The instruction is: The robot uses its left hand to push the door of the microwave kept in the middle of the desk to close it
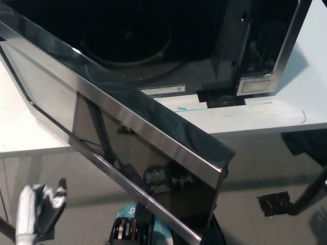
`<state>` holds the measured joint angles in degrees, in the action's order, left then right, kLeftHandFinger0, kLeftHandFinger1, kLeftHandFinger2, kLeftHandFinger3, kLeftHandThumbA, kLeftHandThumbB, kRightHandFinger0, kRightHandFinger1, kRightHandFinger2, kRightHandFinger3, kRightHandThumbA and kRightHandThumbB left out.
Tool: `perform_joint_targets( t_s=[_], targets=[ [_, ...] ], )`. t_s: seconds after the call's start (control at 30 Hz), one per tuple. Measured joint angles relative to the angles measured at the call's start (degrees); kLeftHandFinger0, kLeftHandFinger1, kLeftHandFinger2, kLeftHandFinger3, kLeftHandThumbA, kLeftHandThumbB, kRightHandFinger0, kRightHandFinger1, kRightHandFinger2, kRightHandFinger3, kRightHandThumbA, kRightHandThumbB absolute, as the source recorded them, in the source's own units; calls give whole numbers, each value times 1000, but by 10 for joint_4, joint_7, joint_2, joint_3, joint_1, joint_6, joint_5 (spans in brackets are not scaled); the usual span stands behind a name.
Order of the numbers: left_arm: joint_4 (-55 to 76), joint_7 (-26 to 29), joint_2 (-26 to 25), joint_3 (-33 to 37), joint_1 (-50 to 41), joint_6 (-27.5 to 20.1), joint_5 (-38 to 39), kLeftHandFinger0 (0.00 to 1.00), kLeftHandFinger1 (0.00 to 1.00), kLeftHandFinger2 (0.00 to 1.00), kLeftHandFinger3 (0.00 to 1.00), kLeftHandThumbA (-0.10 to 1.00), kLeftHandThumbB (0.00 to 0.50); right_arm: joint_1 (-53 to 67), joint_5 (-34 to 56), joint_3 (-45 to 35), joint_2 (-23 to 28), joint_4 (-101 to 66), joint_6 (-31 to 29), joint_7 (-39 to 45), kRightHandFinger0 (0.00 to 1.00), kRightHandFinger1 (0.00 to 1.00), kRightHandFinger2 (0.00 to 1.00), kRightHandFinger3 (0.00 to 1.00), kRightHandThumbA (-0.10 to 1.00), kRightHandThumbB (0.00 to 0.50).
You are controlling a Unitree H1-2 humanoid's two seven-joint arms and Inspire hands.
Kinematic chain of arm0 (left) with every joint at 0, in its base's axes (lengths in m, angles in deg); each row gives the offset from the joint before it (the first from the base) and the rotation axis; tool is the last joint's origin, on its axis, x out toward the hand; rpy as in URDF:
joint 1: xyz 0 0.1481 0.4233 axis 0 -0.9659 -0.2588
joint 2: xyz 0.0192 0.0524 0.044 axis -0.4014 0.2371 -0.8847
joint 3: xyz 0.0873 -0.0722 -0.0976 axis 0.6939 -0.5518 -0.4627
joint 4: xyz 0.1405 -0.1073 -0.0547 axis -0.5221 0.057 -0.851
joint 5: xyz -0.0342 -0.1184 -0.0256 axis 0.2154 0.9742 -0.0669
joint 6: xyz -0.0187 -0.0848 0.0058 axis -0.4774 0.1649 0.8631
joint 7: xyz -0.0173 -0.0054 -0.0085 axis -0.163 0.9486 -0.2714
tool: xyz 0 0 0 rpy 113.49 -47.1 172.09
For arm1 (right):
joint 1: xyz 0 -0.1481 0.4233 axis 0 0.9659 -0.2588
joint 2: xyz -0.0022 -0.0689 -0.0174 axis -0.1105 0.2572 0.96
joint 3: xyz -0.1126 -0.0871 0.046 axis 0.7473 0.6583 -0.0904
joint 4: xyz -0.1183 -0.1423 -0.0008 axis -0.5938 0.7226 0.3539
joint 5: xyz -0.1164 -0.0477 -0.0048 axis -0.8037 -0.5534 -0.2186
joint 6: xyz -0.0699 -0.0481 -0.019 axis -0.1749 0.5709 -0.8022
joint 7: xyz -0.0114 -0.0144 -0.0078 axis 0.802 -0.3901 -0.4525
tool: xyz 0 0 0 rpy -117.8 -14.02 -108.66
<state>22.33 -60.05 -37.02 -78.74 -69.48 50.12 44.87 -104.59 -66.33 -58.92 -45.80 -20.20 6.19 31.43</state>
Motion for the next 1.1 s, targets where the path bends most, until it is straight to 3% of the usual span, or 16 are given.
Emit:
perform_joint_targets(
  t_s=[0.1,0.17,0.23,0.37,0.43,0.6,0.73,0.83,0.9,0.97,1.03,1.1],
  targets=[
    [37,6,-21,31,27,-16,-36,0,0,178,175,1000,45,1,0,1,0,0,0,0,690,784,846,967,288,146],
    [54,11,-31,46,48,-25,-60,0,0,241,238,1000,21,1,-1,2,0,0,0,0,702,791,851,971,297,134],
    [72,12,-39,60,76,-33,-85,0,0,231,227,1000,33,3,-1,4,0,0,0,0,777,843,908,1000,283,132],
    [105,11,-42,80,134,-47,-133,0,0,155,206,1000,48,4,-1,9,0,0,0,0,769,824,891,1000,273,123],
    [117,12,-42,88,152,-52,-151,0,0,2,80,997,33,5,-1,11,0,0,0,0,735,793,872,1000,268,132],
    [147,13,-50,135,193,-71,-211,0,0,0,2,1000,42,9,-1,15,4,-1,0,-1,698,748,835,973,246,126],
    [155,11,-54,162,220,-90,-246,0,0,0,0,962,57,11,-4,23,9,-1,-3,-2,681,729,817,963,262,141],
    [146,10,-57,166,237,-98,-261,0,0,0,0,939,61,14,-5,25,11,-1,-7,-2,682,723,812,962,258,117],
    [126,10,-61,169,253,-102,-266,0,0,0,0,946,52,16,-6,29,11,0,-9,-3,688,730,825,992,251,108],
    [105,10,-68,170,267,-103,-270,0,0,0,0,916,43,17,-8,32,11,0,-11,-3,669,712,807,961,252,122],
    [76,10,-75,172,288,-105,-274,0,0,0,0,890,33,17,-8,33,11,2,-15,-3,675,724,816,1000,259,143],
    [41,10,-81,173,307,-106,-279,0,0,58,32,886,3,18,-8,33,11,2,-16,-3,690,733,815,1000,248,143]
  ],
)
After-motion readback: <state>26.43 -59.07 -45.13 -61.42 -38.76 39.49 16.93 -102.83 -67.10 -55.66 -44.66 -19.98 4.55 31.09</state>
